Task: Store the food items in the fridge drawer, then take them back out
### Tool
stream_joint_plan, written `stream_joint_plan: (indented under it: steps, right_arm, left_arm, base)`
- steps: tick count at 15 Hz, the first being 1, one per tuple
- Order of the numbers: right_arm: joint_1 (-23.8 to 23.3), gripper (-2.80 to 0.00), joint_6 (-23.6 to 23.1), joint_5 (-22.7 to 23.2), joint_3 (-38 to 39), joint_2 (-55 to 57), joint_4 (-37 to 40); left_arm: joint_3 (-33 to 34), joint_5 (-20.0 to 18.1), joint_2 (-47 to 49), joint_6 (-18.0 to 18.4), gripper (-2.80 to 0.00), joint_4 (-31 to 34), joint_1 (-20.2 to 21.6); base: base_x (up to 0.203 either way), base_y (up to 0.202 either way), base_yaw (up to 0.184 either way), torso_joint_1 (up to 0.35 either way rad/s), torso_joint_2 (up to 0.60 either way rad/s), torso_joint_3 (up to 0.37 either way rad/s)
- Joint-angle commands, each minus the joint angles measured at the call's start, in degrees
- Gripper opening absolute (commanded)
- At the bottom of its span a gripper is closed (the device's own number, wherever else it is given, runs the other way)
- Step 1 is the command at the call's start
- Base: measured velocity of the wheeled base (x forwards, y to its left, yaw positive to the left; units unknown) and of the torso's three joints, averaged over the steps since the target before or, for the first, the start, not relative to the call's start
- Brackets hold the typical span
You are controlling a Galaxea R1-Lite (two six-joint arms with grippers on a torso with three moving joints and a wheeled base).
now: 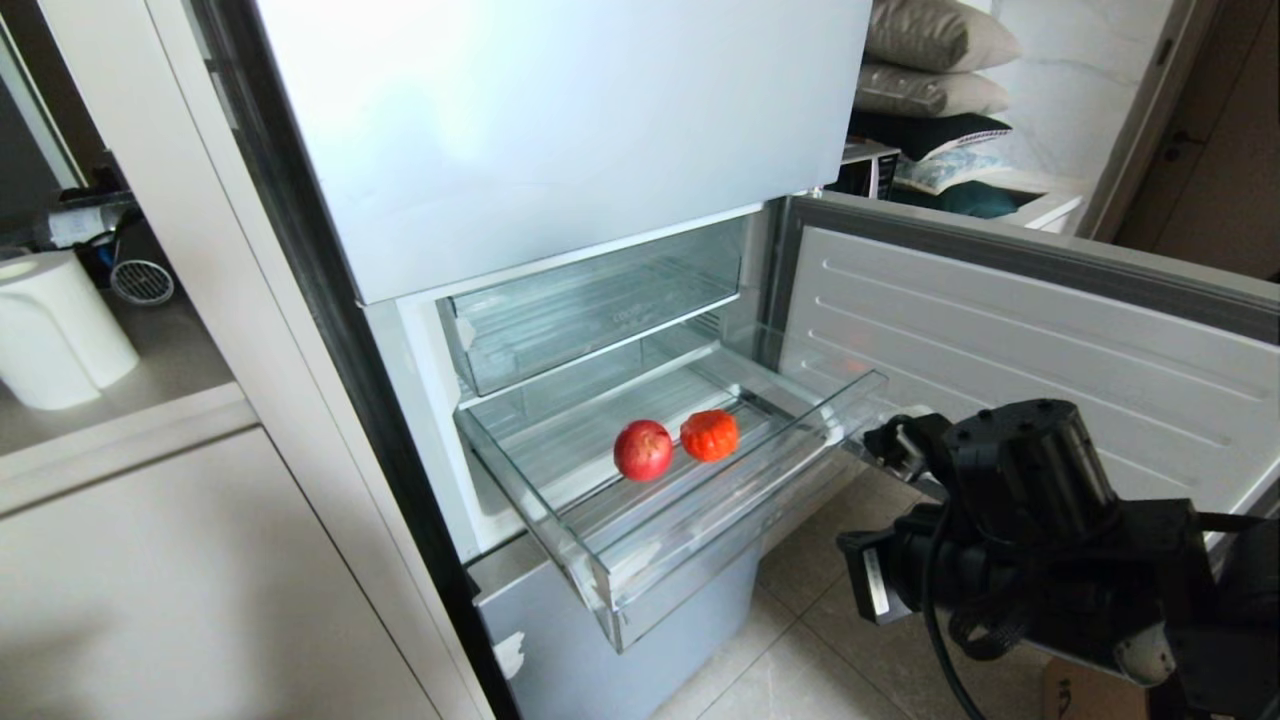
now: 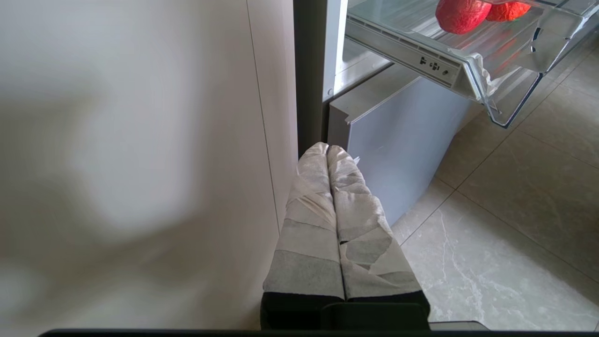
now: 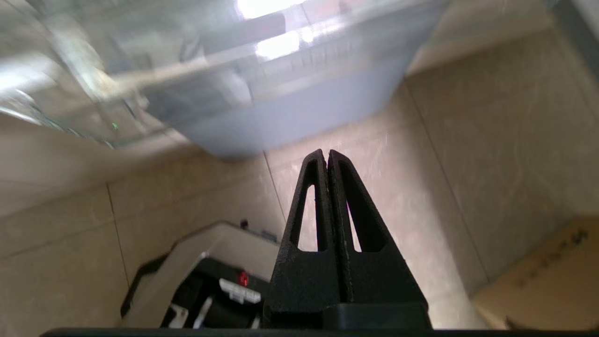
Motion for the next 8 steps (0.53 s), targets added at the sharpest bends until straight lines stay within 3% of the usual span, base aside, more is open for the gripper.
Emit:
stream_joint_plan:
  steps: [1, 4, 8]
  right_arm:
    - [0.06, -2.80, 1.19, -0.08, -0.14, 7.43, -2.40]
    - [0.06, -2.80, 1.59, -0.20, -3.46, 18.46, -9.10]
    - [0.06, -2.80, 1.59, -0.02, -10.66, 26.72, -11.52]
  left_arm:
    - [0.00, 0.02, 0.09, 0.05, -2.80, 0.07, 0.02]
    - [0.00, 0.02, 0.09, 0.03, -2.80, 0.07, 0.02]
    - [0.00, 0.02, 0.09, 0.04, -2.80, 0.07, 0.02]
  base:
    - [0.000, 0.000, 0.000, 0.000, 0.00, 0.000]
    - [0.000, 0.000, 0.000, 0.000, 0.00, 0.000]
    - [0.000, 0.000, 0.000, 0.000, 0.00, 0.000]
